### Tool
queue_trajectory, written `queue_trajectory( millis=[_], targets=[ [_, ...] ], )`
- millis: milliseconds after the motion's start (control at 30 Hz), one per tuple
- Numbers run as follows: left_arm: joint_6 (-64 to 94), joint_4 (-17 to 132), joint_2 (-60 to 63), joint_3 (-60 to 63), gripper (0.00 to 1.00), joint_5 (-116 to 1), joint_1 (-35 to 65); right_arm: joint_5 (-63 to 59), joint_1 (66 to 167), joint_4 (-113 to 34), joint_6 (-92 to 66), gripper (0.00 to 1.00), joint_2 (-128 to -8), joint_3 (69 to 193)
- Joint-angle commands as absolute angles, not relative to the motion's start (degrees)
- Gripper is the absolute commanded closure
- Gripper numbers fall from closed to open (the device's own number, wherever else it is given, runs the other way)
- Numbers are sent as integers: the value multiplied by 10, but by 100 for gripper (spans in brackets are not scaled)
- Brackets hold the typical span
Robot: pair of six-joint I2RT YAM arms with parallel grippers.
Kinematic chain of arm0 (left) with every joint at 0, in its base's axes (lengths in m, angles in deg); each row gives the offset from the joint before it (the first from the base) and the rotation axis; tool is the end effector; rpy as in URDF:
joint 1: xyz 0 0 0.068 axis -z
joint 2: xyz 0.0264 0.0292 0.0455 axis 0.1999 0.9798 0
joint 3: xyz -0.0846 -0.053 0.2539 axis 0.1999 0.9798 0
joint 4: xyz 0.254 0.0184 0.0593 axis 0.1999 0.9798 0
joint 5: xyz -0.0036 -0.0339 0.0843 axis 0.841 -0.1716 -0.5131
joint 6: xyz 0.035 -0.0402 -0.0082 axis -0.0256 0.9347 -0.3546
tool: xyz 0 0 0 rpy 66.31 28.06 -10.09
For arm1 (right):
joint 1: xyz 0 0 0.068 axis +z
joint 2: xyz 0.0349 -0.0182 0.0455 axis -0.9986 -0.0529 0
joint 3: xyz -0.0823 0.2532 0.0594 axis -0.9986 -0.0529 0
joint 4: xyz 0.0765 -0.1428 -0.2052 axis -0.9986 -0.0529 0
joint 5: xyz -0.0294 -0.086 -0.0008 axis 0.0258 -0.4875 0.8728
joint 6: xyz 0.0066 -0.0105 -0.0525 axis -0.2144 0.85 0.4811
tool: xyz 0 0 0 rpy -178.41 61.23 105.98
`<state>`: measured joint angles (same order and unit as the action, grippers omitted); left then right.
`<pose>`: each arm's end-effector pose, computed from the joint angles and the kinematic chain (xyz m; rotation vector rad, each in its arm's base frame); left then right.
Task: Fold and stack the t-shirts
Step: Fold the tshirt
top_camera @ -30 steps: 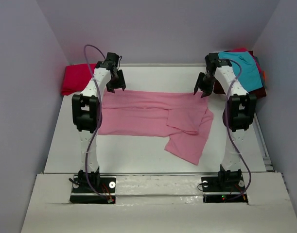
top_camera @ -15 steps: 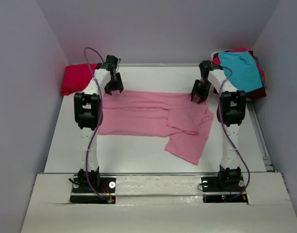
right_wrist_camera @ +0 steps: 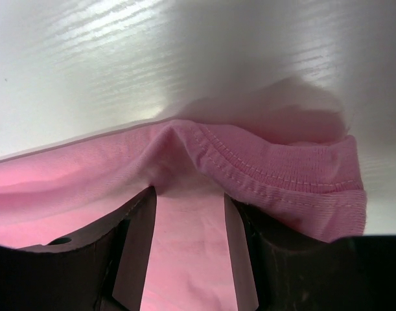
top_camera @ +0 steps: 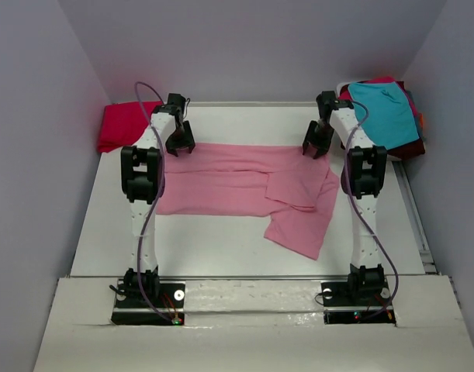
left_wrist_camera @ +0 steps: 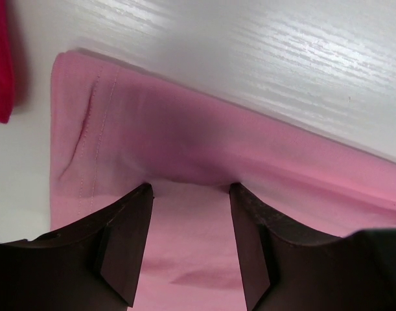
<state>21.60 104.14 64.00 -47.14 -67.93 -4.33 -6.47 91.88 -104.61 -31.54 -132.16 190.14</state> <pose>0.5160 -0.0638 0.1788 -0.2751 2.6383 -0.0954 0.5131 0.0462 0.1736 0.5043 2.8688 0.1745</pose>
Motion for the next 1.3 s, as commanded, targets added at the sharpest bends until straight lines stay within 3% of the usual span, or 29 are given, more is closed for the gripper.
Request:
queue_trajectory(
  millis=[0,233,467,633,867,1267],
  targets=[
    [214,1036,677,-505,36,-681,-57,-61,921,-1029,-305,48,-1368,1932],
    [218,1021,714,-542,36,-671,-63,-45,921,-989,-290,45,-1398,1971],
    [217,992,728,-551,34,-659,-63,-53,921,-945,-276,35,-1418,2014],
    [211,982,732,-569,22,-635,-68,-41,921,-907,-272,28,-1429,2033],
    [207,965,731,-573,20,-630,-68,-20,915,-861,-269,20,-1420,2037],
    [211,897,551,-461,20,-645,-57,-21,915,-829,-283,16,-1220,1864]
  ],
)
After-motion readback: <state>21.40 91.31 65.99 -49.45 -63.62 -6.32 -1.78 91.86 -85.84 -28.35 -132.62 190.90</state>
